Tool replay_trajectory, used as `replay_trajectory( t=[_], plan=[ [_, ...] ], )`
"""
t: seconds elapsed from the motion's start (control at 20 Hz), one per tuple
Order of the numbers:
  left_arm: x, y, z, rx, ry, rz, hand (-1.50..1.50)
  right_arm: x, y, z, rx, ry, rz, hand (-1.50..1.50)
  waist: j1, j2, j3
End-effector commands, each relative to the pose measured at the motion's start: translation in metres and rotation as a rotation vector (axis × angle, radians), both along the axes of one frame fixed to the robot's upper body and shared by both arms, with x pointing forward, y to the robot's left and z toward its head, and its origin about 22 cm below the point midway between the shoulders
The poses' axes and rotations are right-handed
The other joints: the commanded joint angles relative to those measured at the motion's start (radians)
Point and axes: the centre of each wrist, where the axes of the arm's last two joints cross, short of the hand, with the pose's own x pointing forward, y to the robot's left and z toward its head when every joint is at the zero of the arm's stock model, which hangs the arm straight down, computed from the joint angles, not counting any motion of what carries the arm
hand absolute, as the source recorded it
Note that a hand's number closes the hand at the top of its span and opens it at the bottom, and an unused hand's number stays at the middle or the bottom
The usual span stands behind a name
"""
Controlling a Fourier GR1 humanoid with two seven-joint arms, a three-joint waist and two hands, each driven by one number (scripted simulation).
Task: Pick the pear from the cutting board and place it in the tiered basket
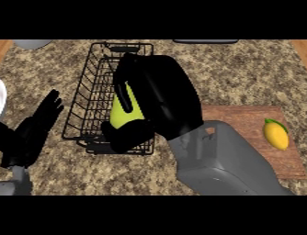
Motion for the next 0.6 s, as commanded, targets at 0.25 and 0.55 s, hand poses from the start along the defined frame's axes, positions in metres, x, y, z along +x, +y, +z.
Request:
replay_trajectory(
  t=[0.25, 0.55],
  plan=[
    [0.008, -0.004, 0.001, 0.008, -0.003, 0.011, 0.0, 0.031, 0.035, -0.024, -0.041, 0.061, -0.038, 1.5, 0.005, 0.002, 0.0],
    [0.019, 0.007, 0.0, -0.016, 0.001, -0.008, 0.0, 0.042, 0.04, -0.047, -0.044, 0.002, -0.064, 1.5, 0.001, 0.002, 0.0]
  ],
)
